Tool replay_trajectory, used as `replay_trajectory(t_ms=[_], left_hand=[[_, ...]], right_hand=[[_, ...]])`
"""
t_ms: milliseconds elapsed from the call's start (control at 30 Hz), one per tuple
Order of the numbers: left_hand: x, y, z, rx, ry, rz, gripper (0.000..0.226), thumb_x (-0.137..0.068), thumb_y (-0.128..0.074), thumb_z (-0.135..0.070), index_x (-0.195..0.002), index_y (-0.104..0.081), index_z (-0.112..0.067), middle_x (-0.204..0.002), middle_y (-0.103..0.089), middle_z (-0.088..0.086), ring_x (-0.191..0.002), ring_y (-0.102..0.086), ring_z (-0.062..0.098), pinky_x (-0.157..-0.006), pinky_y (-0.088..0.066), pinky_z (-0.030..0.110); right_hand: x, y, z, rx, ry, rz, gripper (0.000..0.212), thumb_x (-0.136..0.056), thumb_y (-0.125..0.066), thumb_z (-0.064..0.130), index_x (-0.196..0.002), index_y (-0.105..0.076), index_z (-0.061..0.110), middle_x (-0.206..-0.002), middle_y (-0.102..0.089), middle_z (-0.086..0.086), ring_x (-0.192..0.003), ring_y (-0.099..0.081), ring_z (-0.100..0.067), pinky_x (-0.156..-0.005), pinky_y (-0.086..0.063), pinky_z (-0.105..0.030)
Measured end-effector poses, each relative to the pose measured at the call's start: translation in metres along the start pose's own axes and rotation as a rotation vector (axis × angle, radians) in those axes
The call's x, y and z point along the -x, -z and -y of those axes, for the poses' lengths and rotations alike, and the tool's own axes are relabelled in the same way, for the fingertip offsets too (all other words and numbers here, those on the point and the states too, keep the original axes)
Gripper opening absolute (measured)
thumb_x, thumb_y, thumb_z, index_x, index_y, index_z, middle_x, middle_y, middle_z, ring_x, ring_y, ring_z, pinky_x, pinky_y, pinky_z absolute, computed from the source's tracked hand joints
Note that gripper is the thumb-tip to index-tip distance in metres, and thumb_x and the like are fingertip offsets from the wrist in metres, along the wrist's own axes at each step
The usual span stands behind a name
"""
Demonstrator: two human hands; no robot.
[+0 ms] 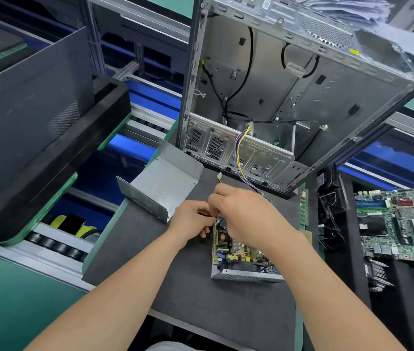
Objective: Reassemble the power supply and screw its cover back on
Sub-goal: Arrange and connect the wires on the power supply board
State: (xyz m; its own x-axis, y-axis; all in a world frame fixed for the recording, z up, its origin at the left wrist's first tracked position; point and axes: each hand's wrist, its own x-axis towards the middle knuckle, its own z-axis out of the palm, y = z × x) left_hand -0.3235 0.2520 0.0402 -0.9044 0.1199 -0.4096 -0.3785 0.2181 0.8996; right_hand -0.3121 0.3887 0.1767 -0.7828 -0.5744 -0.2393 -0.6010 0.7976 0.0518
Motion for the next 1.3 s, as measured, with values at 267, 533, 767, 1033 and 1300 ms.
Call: replay_trajectory(t_ms=[267, 533, 767, 1033, 1300], left_hand=[[0.000, -0.002, 0.002, 0.041, -0.004, 0.002, 0.023, -0.086, -0.070, 0.004, -0.096, -0.079, -0.014, -0.084, -0.078, 0.005, -0.052, -0.060, 0.018, -0.051, -0.053, 0.029], [0.023, -0.007, 0.012, -0.107, -0.295, -0.093, 0.031, -0.085, -0.073, -0.016, -0.099, -0.063, -0.043, -0.094, -0.075, -0.022, -0.052, -0.065, 0.018, -0.059, -0.051, 0.016], [0.024, -0.011, 0.020, -0.095, -0.318, -0.171, 0.034, -0.091, -0.075, -0.020, -0.082, -0.068, -0.053, -0.054, -0.066, -0.002, -0.038, -0.060, 0.017, -0.051, -0.047, 0.016], [0.021, -0.016, 0.019, -0.179, -0.324, -0.192, 0.027, -0.092, -0.074, -0.018, -0.080, -0.066, -0.041, -0.053, -0.063, -0.006, -0.036, -0.059, 0.016, -0.050, -0.051, 0.023], [0.020, -0.018, 0.022, -0.201, -0.342, -0.209, 0.029, -0.093, -0.074, -0.019, -0.082, -0.063, -0.043, -0.051, -0.061, -0.007, -0.034, -0.057, 0.013, -0.049, -0.045, 0.016]], right_hand=[[-0.007, -0.009, 0.005, -0.167, -0.306, -0.187, 0.020, -0.103, -0.057, 0.032, -0.107, -0.055, 0.012, -0.094, -0.060, -0.007, -0.092, -0.064, -0.039, -0.070, -0.051, -0.040], [-0.018, -0.016, 0.011, -0.109, -0.575, -0.272, 0.044, -0.103, -0.047, 0.059, -0.084, -0.049, 0.020, -0.085, -0.066, -0.010, -0.086, -0.069, -0.038, -0.061, -0.034, -0.035], [-0.015, -0.012, 0.012, -0.025, -0.491, -0.203, 0.053, -0.105, -0.036, 0.063, -0.117, -0.059, 0.016, -0.098, -0.071, -0.010, -0.091, -0.070, -0.038, -0.063, -0.036, -0.037], [0.003, 0.009, 0.000, -0.080, -0.136, -0.003, 0.026, -0.096, -0.053, 0.016, -0.120, -0.042, 0.016, -0.121, -0.037, -0.007, -0.069, -0.052, -0.033, -0.055, -0.044, -0.040], [0.008, 0.007, -0.007, -0.045, -0.033, 0.023, 0.039, -0.082, -0.058, -0.005, -0.114, -0.056, 0.017, -0.116, -0.048, -0.002, -0.087, -0.059, -0.033, -0.061, -0.040, -0.039]])
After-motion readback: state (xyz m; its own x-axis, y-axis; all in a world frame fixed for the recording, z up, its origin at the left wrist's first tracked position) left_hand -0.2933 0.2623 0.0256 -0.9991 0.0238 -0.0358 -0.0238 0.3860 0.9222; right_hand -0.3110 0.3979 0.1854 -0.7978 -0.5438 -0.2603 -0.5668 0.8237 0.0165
